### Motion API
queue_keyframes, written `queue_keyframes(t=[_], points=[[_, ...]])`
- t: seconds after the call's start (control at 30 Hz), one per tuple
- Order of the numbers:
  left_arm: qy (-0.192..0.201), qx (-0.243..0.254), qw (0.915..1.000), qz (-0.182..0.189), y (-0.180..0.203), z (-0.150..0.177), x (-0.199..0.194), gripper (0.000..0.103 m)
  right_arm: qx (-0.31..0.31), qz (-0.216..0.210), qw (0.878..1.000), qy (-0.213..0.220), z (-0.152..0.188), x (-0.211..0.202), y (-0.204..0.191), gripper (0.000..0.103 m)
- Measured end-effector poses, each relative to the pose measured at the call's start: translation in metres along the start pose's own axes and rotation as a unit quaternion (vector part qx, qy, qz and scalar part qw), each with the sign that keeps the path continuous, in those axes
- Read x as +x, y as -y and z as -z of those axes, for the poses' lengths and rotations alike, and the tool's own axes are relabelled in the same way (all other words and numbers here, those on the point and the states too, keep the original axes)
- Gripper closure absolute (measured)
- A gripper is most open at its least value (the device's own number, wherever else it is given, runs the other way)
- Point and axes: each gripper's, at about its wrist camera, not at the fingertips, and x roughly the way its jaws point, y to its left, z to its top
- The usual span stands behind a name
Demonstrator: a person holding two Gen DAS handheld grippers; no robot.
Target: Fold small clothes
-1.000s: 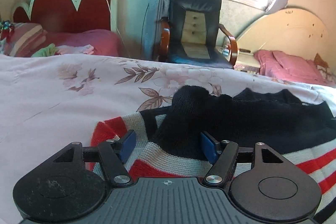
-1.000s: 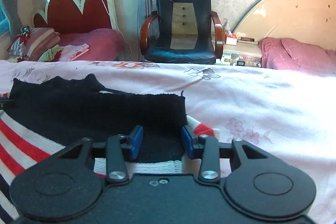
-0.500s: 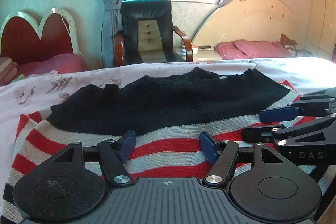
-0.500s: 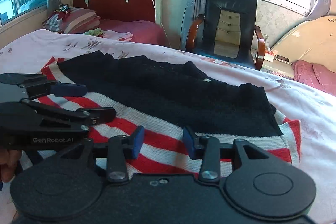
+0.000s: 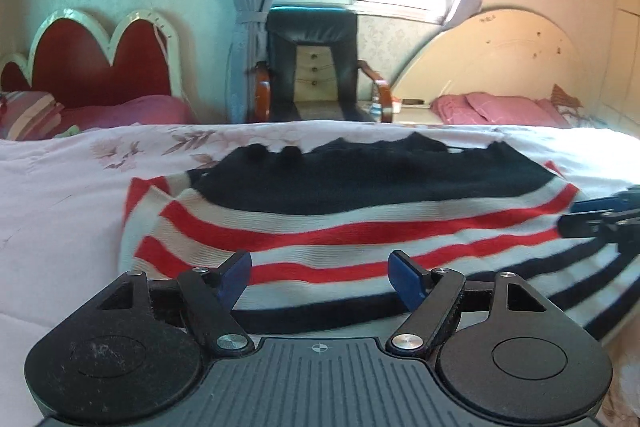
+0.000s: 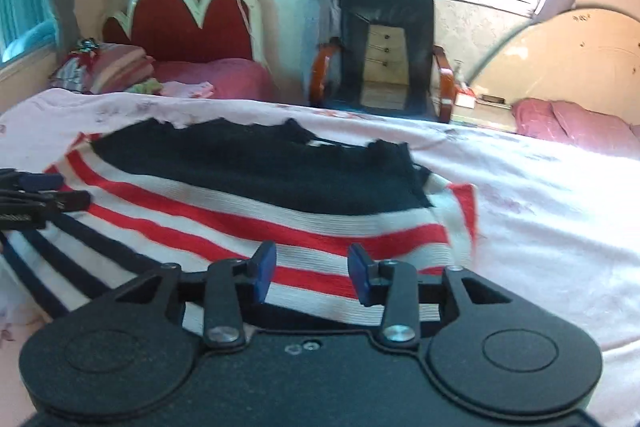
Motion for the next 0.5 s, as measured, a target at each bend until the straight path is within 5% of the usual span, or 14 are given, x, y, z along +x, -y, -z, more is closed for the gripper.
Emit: queue_keyframes(t=[0.17,0.43,0.5], points=[[-0.016,0.026,0.9994,0.016,0.041,0.025,-0.004,0.027,-0.020,-0.029,0.999,-0.034,0.016,0.011,-0.046,0.063],[-0.010,0.050,0.9986,0.016,0.026,0.042,-0.028,0.027,-0.077,0.017,0.997,-0.020,0.048,-0.012,-0.070,0.063],[-0.010,0.043,0.9988,-0.020,0.004,0.041,-0.034,0.027,-0.073,0.010,0.997,-0.029,0.046,-0.016,-0.063,0.066]])
